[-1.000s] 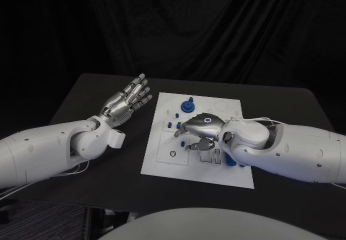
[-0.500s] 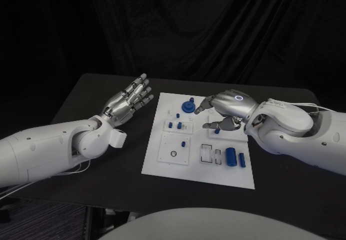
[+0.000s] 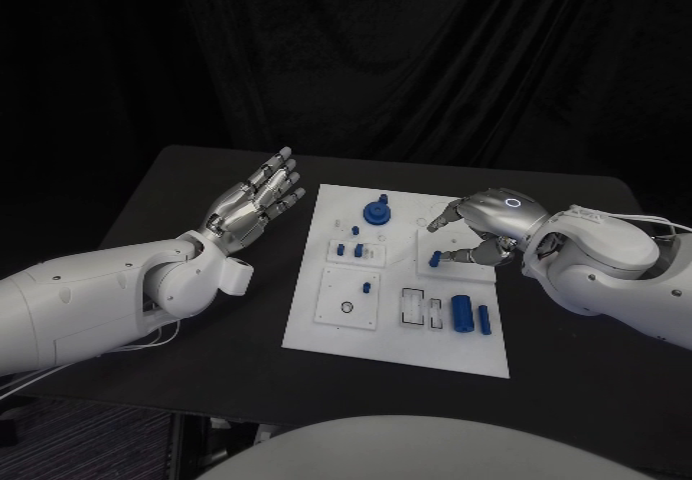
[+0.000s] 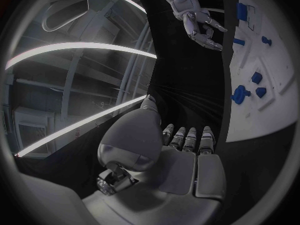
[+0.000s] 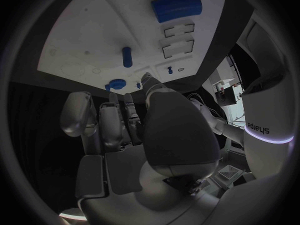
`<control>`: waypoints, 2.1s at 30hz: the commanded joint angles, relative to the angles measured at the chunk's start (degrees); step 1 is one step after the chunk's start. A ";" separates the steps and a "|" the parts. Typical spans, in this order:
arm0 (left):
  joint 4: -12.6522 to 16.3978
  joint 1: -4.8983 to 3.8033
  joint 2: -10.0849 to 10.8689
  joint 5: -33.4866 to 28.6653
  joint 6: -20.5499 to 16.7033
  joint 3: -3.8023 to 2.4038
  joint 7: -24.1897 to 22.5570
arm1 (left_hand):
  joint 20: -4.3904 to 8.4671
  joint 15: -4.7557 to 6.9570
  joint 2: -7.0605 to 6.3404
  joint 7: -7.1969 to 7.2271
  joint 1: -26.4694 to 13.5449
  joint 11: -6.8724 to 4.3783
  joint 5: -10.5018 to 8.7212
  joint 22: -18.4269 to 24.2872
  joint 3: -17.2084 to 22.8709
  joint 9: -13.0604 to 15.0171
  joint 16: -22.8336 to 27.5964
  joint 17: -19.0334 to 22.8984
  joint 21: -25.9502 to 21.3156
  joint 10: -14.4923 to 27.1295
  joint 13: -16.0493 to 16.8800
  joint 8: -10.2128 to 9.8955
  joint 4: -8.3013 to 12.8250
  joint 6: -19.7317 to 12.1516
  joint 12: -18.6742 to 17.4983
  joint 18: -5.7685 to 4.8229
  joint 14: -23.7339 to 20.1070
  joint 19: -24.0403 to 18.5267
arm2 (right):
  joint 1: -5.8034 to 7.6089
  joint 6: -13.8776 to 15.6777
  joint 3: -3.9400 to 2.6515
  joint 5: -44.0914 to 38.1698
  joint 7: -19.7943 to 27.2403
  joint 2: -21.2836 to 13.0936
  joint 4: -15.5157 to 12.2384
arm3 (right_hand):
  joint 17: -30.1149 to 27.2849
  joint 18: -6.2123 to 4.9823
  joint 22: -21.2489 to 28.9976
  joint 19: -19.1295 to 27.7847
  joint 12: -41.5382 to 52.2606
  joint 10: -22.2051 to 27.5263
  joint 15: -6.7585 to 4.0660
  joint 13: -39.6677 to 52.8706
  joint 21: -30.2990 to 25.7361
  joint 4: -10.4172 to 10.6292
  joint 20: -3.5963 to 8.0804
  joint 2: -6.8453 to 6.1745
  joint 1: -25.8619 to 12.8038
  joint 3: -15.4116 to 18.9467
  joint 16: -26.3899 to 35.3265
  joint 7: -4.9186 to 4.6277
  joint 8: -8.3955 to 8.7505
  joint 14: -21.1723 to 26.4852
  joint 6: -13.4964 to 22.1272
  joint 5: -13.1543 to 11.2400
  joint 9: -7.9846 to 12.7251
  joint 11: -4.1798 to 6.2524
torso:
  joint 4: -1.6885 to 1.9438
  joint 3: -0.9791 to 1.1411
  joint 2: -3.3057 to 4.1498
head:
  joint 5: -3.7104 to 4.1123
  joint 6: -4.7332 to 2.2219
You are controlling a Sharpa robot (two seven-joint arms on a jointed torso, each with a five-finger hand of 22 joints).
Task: Assemble the parts on the task board
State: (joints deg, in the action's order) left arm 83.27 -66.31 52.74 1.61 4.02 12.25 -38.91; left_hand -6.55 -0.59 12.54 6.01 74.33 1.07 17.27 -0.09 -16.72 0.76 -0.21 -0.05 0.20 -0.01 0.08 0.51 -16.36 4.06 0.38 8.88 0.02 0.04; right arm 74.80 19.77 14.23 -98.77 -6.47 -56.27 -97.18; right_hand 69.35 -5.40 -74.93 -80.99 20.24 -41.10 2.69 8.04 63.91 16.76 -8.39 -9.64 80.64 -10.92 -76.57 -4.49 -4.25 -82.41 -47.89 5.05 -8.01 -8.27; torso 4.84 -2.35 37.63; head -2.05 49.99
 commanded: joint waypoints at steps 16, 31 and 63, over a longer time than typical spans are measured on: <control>0.17 0.13 -0.06 0.10 0.12 -0.05 -4.31 | -1.07 -1.68 0.12 -0.47 1.17 1.10 0.56 0.09 0.28 0.06 0.21 0.05 -0.20 0.01 -0.08 0.32 -0.11 0.37 -0.38 0.56 -0.02 -0.04 | -1.94 -1.65 0.03 0.14 -0.99 1.51 2.69 | -0.62 0.30 -8.28 -0.26 -0.43 -9.07 -0.60 -1.61 0.68 -2.09 0.38 2.22 2.13 -1.76 0.35 -3.10 -0.20 -0.31 -2.50 1.87 0.55 1.43 | 0.06 0.14 0.04 | 0.95 0.01; -0.02 0.17 0.09 10.45 -8.35 -0.05 -6.89 | -0.08 -0.71 -0.31 -1.37 2.03 1.40 1.15 0.09 0.05 0.38 0.21 0.05 -0.20 -0.27 0.02 0.75 -0.33 2.66 -0.28 0.55 -0.02 -0.04 | -2.99 -2.79 0.01 2.99 0.43 4.54 6.18 | -0.95 0.27 -8.22 -0.27 -2.33 -11.95 -0.96 -2.33 0.33 -3.68 0.80 2.86 3.10 -2.71 0.64 -4.92 -0.61 -0.36 -4.00 3.48 0.66 1.79 | 0.07 0.06 0.00 | 1.22 0.01; -1.00 0.94 -0.03 18.02 -11.53 -0.04 -8.15 | 2.62 0.41 1.39 -1.50 4.43 0.21 3.91 0.09 0.77 0.40 0.21 0.05 -0.20 -0.15 -0.03 0.63 -0.33 3.49 -0.33 -1.07 -0.02 -0.04 | -3.66 -2.67 -0.03 6.59 1.98 6.10 7.47 | -0.49 0.46 -8.56 -0.88 -5.64 -22.71 -2.49 -3.26 1.31 -6.32 2.17 2.43 4.95 -9.10 0.44 -3.75 -2.92 -0.87 -11.18 7.61 -1.85 3.59 | 0.03 0.07 -0.05 | 1.06 0.01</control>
State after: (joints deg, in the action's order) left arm 82.20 -65.53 52.78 19.10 -7.41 12.25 -38.91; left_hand -3.88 0.27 13.77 4.81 78.29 1.15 20.83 -0.06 -16.39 1.14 -0.21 -0.05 0.20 -0.11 0.09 1.11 -16.67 7.49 0.38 8.86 -0.13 -0.17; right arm 71.29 16.61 14.24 -94.21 -5.25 -50.12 -89.59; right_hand 68.87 -5.39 -74.91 -81.91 14.91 -63.55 0.48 4.77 65.05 10.42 -6.65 -7.08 85.20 -19.79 -76.02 -8.13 -6.84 -83.34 -58.74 12.61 -9.83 -4.71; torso 4.86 -2.25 37.57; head -0.97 49.99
